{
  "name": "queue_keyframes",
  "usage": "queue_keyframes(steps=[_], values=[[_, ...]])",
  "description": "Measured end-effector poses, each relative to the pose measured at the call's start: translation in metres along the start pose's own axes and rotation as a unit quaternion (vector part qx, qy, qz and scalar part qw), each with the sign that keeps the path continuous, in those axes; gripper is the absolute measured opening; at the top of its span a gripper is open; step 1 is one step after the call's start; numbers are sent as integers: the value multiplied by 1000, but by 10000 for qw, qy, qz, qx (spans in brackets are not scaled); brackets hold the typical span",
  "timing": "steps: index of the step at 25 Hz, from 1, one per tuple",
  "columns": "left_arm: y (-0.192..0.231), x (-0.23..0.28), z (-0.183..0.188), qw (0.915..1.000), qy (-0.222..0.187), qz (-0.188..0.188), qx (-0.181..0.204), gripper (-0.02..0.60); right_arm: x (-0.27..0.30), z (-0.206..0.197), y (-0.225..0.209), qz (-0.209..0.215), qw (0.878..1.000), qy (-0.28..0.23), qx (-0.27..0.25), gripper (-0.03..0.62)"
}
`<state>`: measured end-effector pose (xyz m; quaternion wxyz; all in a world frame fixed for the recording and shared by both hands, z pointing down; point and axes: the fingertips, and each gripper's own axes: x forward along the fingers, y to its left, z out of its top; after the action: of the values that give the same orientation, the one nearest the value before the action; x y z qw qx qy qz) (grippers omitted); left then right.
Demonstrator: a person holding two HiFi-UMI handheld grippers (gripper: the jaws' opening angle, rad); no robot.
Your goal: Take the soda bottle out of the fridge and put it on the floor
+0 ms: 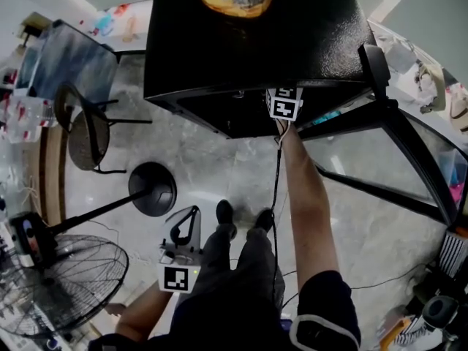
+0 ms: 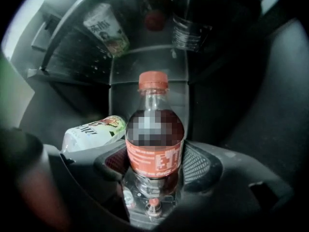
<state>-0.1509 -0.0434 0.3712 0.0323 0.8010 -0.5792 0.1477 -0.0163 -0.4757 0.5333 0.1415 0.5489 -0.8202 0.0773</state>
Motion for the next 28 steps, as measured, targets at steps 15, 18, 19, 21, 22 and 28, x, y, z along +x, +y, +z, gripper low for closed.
queue_keyframes(steps=[15,18,19,21,22,28], values=[[-12,8,8,9998,-127,-167,45,23,-96,11,17,458,9980,-361,-246,314],[-12,12,9,9995,-183,-221,120,23,-128,4,25,600,9973,-367,-199,314],[-12,14,9,9994,-203,-250,130,23,-141,1,27,645,9971,-355,-194,314],[-16,18,6,9992,-230,-307,112,23,-169,-8,32,744,9965,-307,-221,314],[-18,21,3,9991,-246,-321,94,23,-182,-14,34,799,9961,-280,-246,314],[-28,43,-25,9984,-296,-444,191,23,-238,-71,47,1048,9943,-36,-201,314]])
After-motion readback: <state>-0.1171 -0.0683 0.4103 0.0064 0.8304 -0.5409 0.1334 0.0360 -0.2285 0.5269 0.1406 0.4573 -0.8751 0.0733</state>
